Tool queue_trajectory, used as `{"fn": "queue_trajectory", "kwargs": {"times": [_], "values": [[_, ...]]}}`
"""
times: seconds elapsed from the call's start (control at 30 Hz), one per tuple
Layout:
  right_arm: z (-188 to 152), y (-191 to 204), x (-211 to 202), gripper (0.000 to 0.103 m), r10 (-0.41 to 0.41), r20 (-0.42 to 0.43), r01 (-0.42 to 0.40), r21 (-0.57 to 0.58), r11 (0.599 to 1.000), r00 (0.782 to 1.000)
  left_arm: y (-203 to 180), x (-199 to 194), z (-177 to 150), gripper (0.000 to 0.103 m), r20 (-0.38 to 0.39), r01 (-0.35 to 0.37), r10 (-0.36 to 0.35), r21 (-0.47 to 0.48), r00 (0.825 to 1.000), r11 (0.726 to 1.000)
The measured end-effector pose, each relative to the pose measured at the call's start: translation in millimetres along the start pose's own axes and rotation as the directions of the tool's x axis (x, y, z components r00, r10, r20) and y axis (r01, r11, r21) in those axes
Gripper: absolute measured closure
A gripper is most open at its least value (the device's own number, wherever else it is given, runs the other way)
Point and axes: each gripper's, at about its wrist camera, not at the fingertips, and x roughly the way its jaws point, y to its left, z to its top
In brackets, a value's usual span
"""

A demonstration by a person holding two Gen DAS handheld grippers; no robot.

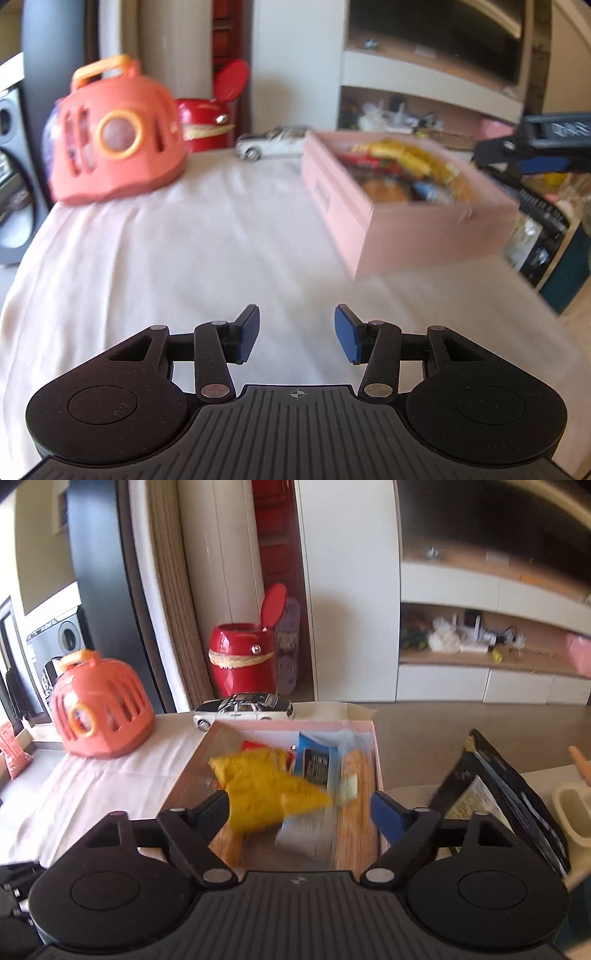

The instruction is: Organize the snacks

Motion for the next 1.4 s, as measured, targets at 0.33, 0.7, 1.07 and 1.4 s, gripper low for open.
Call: {"fn": "queue_trajectory", "kwargs": {"times": [0.33,0.7,1.07,1.4], "values": [[-87.3,25.3,38.5,0.011,-0.076,-0.141,0.071,-0.038,0.997,0.987,-16.5,10.6,-10.7,0.036,0.032,-0.072,0.073,-0.036,0.997,0.997],[-102.3,23.4,37.3,0.0,-0.118,-0.09,0.118,-0.006,0.993,0.989,-30.4,21.1,-10.6,0.024,0.048,-0.093,0.095,-0.044,0.994,0.995],[-103.8,21.7,35.9,0.0,-0.112,-0.073,0.113,0.005,0.994,0.991,-32.8,23.3,-9.1,0.022,0.047,-0.091,0.093,-0.044,0.995,0.995],[-104.3,20.4,35.0,0.0,-0.11,-0.073,0.111,0.004,0.994,0.991,-31.6,24.9,-9.1,0.022,0.047,-0.091,0.093,-0.044,0.995,0.995]]}}
